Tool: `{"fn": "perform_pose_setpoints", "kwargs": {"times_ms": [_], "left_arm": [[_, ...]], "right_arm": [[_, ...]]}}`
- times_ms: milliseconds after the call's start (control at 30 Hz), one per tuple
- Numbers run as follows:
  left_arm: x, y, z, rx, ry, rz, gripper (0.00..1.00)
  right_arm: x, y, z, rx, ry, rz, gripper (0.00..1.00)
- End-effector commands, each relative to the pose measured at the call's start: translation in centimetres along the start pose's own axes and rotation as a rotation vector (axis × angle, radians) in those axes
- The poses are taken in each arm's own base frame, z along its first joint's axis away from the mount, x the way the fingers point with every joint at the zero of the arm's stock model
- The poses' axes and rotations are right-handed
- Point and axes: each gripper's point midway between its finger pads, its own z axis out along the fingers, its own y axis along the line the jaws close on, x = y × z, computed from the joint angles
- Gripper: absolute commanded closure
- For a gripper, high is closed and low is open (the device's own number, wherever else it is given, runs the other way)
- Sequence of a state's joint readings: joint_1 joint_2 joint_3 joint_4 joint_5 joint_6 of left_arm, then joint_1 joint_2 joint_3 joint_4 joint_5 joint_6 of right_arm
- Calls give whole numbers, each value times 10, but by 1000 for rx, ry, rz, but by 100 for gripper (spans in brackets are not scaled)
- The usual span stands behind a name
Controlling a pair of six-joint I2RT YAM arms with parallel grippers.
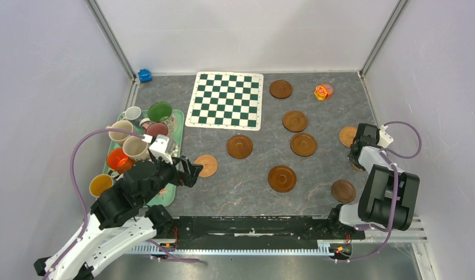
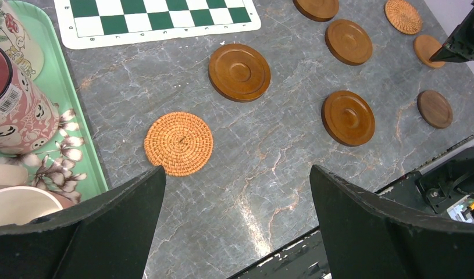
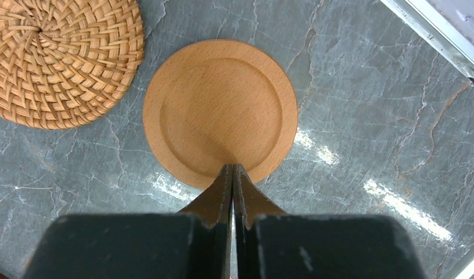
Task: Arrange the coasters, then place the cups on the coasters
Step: Move the coaster to the center of the board.
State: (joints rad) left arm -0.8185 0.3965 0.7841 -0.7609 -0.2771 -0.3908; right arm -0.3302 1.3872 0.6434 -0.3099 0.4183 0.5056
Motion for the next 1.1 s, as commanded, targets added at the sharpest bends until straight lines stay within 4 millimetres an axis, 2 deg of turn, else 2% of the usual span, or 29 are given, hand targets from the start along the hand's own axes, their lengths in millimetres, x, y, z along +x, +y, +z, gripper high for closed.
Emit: {"fn": "perform_pose_setpoints", "kwargs": {"times_ms": [0, 200, 300, 467, 600, 733, 867, 967, 1067], "left_arm": [[-9, -7, -1, 41, -37, 16, 0], [-10, -6, -2, 37, -44, 14, 0], [-10, -6, -2, 36, -45, 13, 0], [-12, -5, -4, 34, -56, 9, 0], [-12, -5, -4, 32, -55, 9, 0], [-13, 0, -6, 10, -69, 6, 0], [-14, 1, -8, 13, -78, 4, 0], [-14, 1, -7, 12, -77, 3, 0], [-14, 0, -7, 15, -77, 3, 0]], "right_arm": [[7, -6, -4, 9, 12, 17, 100], [-2, -4, -9, -3, -7, 24, 100], [-18, 2, -14, -20, -44, 15, 100], [-46, 15, -28, -82, -93, -8, 100], [-53, 38, -45, -194, -129, -37, 100], [-43, 62, -63, -256, -133, -114, 100], [-22, 77, -79, -316, -110, -172, 100], [-1, 74, -85, -349, -76, -155, 100], [16, 56, -87, -296, -18, -126, 100]]}}
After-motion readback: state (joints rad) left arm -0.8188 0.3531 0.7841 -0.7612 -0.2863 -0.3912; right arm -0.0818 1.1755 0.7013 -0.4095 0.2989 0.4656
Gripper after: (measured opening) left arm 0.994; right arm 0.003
